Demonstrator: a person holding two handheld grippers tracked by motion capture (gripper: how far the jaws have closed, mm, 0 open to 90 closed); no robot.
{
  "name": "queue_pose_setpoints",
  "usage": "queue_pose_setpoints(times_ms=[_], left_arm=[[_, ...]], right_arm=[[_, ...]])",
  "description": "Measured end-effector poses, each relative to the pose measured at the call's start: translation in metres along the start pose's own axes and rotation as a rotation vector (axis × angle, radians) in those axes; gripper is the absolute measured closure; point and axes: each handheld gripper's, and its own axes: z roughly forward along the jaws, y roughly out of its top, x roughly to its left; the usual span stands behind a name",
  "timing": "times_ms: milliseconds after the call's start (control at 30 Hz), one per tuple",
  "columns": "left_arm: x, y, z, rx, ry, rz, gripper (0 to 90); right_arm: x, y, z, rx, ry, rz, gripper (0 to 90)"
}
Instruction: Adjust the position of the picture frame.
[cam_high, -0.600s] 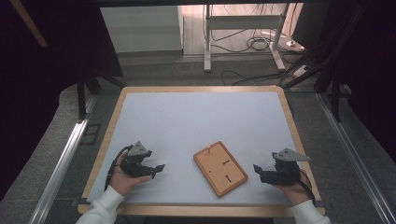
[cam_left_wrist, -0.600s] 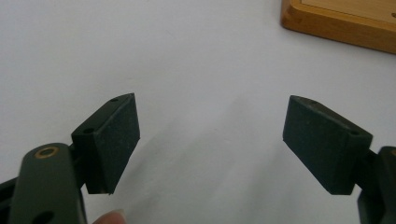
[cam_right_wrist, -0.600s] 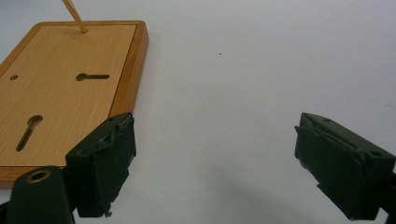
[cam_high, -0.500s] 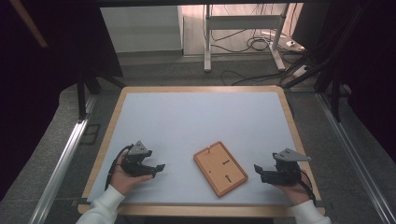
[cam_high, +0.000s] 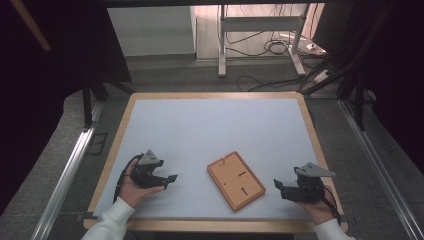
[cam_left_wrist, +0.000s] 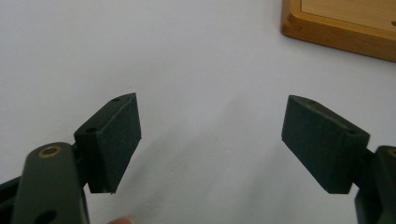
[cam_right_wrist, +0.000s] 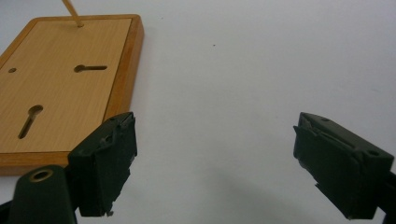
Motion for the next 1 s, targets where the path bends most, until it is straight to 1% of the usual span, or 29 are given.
queue_pose_setpoints(times_ms=[200,267,333,467,533,733,900,1000], left_arm=[[0.001,0.0,-0.001,0.001,0.01,-0.009,19.6],[0.001,0.0,-0.002,-0.004,0.012,-0.014,19.5],[0.001,0.0,-0.002,-0.005,0.013,-0.01,19.4],[0.0,0.0,-0.002,-0.002,0.005,-0.005,19.4],[0.0,0.001,-0.002,-0.003,0.003,-0.001,19.7],[-0.001,0.002,0.0,-0.005,-0.003,0.0,19.8],[-0.006,0.009,0.0,-0.019,-0.014,-0.001,19.9],[-0.014,0.019,0.003,-0.024,-0.023,0.01,19.9]], right_arm=[[0.0,-0.002,0.004,0.017,0.011,-0.003,14.3],[0.0,-0.002,0.004,0.017,0.011,-0.005,14.3],[0.001,-0.002,0.001,0.01,0.007,-0.009,14.3],[0.002,-0.003,0.001,0.014,0.009,-0.016,14.3],[0.003,-0.005,0.002,0.025,0.011,-0.026,14.3],[0.001,-0.005,0.001,0.022,0.008,-0.019,14.3],[0.0,-0.005,0.001,0.015,0.009,-0.021,14.4],[0.001,-0.004,0.001,0.012,0.008,-0.024,14.5]])
